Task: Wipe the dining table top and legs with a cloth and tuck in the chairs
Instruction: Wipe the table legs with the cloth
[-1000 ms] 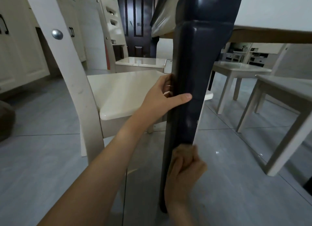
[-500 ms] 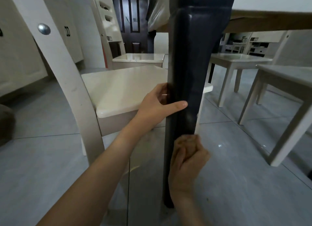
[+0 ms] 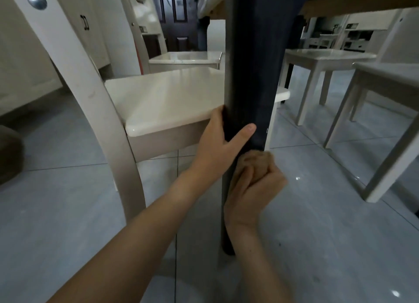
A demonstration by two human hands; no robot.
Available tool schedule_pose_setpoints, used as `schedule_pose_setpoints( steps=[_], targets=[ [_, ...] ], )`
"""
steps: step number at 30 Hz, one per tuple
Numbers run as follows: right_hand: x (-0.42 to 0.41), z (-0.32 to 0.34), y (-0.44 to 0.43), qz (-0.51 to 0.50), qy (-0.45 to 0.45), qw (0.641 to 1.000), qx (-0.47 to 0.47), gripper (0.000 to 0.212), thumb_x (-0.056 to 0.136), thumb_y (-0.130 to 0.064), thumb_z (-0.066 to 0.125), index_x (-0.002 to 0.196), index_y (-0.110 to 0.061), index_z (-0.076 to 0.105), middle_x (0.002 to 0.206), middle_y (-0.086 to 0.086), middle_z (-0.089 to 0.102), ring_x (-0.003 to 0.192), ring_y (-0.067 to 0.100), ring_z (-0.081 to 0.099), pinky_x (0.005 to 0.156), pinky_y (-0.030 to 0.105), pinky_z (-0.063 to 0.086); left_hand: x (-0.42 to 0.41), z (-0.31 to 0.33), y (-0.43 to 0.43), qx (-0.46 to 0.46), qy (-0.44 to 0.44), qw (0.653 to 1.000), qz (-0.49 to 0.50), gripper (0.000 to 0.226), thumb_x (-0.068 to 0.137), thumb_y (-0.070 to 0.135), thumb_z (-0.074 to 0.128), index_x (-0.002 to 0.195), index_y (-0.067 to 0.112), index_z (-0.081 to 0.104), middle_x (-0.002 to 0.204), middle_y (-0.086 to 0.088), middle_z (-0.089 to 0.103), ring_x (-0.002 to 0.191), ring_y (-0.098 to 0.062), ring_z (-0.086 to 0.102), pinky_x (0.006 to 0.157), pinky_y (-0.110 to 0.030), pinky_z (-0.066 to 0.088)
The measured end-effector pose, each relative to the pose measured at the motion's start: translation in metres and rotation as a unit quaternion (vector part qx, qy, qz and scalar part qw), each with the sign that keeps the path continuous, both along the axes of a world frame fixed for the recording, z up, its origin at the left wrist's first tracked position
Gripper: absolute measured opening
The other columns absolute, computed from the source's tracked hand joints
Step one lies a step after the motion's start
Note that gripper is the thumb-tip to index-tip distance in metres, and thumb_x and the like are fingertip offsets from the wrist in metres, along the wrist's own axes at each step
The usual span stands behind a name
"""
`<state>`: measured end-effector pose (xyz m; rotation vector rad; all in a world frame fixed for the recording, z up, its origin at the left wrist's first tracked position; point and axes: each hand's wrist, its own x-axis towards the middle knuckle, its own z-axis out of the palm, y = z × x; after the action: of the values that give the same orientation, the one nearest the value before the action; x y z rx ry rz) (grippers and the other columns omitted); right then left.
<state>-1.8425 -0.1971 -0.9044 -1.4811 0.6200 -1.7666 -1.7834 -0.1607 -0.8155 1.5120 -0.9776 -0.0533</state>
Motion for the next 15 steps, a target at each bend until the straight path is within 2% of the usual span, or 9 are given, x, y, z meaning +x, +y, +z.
schedule_pose_setpoints(
  steps=[2, 4, 6, 8, 9, 10, 11, 13, 15],
  targets=[
    [-0.001, -0.037, 0.004, 0.023, 0.0, 0.996, 0.087, 0.025, 0.084, 0.009, 0.035, 0.066, -0.004, 0.044, 0.068, 0.009, 0.046, 0.064, 0.019, 0.048, 0.065, 0.028, 0.044, -0.001, -0.002, 0.0, 0.012, 0.007, 1.0, 0.002, 0.068, 0.075, 0.058, 0.062, 0.127, 0.018, 0.046, 0.117, 0.005, 0.062, 0.107, -0.009, 0.061, 0.09, -0.038, 0.055],
    [-0.006, -0.087, 0.013, -0.012, 0.118, 0.98, 0.158, 0.021, 0.093, -0.007, 0.035, 0.079, -0.013, 0.049, 0.08, 0.005, 0.048, 0.074, 0.016, 0.05, 0.077, 0.035, 0.047, -0.002, -0.006, 0.001, 0.024, 0.042, 0.999, -0.016, 0.066, 0.074, 0.057, 0.064, 0.125, 0.018, 0.05, 0.115, 0.005, 0.064, 0.104, -0.008, 0.063, 0.089, -0.036, 0.056],
    [-0.013, -0.118, 0.018, -0.035, 0.218, 0.96, 0.173, 0.029, 0.09, -0.028, 0.033, 0.103, -0.007, 0.049, 0.102, 0.016, 0.05, 0.093, 0.034, 0.051, 0.087, 0.053, 0.046, 0.0, -0.006, 0.002, 0.034, 0.066, 0.997, -0.028, 0.064, 0.074, 0.055, 0.067, 0.124, 0.018, 0.052, 0.115, 0.005, 0.064, 0.104, -0.008, 0.063, 0.089, -0.032, 0.056],
    [-0.018, -0.109, 0.025, -0.021, 0.282, 0.945, 0.166, 0.026, 0.09, -0.035, 0.037, 0.112, -0.023, 0.045, 0.119, 0.013, 0.047, 0.106, 0.03, 0.048, 0.095, 0.046, 0.044, 0.002, -0.004, 0.004, 0.048, 0.071, 0.996, -0.029, 0.061, 0.078, 0.049, 0.07, 0.126, 0.016, 0.051, 0.116, 0.005, 0.063, 0.105, -0.008, 0.061, 0.088, -0.027, 0.054],
    [-0.017, -0.099, 0.024, -0.003, 0.268, 0.946, 0.181, 0.018, 0.091, -0.036, 0.041, 0.108, -0.041, 0.04, 0.119, 0.005, 0.046, 0.104, 0.022, 0.047, 0.093, 0.038, 0.044, 0.004, -0.003, 0.004, 0.052, 0.07, 0.996, -0.03, 0.059, 0.079, 0.045, 0.07, 0.126, 0.015, 0.051, 0.117, 0.005, 0.063, 0.106, -0.008, 0.061, 0.089, -0.027, 0.053],
    [-0.016, -0.084, 0.023, 0.005, 0.239, 0.957, 0.165, 0.017, 0.091, -0.035, 0.044, 0.104, -0.046, 0.038, 0.114, 0.0, 0.045, 0.099, 0.015, 0.044, 0.088, 0.032, 0.042, 0.005, -0.003, 0.005, 0.054, 0.066, 0.996, -0.03, 0.059, 0.079, 0.043, 0.071, 0.127, 0.014, 0.051, 0.118, 0.004, 0.063, 0.107, -0.009, 0.061, 0.09, -0.027, 0.053],
    [-0.014, -0.077, 0.02, 0.0, 0.194, 0.973, 0.122, 0.015, 0.091, -0.032, 0.045, 0.104, -0.041, 0.043, 0.111, 0.001, 0.045, 0.095, 0.013, 0.042, 0.085, 0.025, 0.041, 0.007, -0.003, 0.005, 0.054, 0.063, 0.996, -0.031, 0.06, 0.079, 0.042, 0.072, 0.127, 0.014, 0.051, 0.12, 0.003, 0.062, 0.108, -0.01, 0.06, 0.091, -0.027, 0.053],
    [-0.01, -0.078, 0.014, -0.009, 0.122, 0.99, 0.073, 0.023, 0.091, -0.025, 0.045, 0.104, -0.006, 0.05, 0.105, 0.01, 0.044, 0.09, 0.014, 0.04, 0.083, 0.013, 0.036, 0.009, -0.004, 0.006, 0.064, 0.056, 0.996, -0.029, 0.06, 0.077, 0.038, 0.074, 0.128, 0.015, 0.051, 0.123, 0.002, 0.061, 0.112, -0.012, 0.059, 0.095, -0.029, 0.051],
    [-0.012, -0.096, 0.012, 0.002, 0.118, 0.99, 0.073, 0.034, 0.089, -0.023, 0.044, 0.1, 0.009, 0.047, 0.103, 0.014, 0.044, 0.091, 0.018, 0.042, 0.087, 0.011, 0.036, 0.012, -0.007, 0.007, 0.072, 0.051, 0.996, -0.025, 0.063, 0.075, 0.037, 0.077, 0.127, 0.017, 0.05, 0.124, 0.003, 0.061, 0.114, -0.012, 0.058, 0.098, -0.032, 0.05]
  ],
)
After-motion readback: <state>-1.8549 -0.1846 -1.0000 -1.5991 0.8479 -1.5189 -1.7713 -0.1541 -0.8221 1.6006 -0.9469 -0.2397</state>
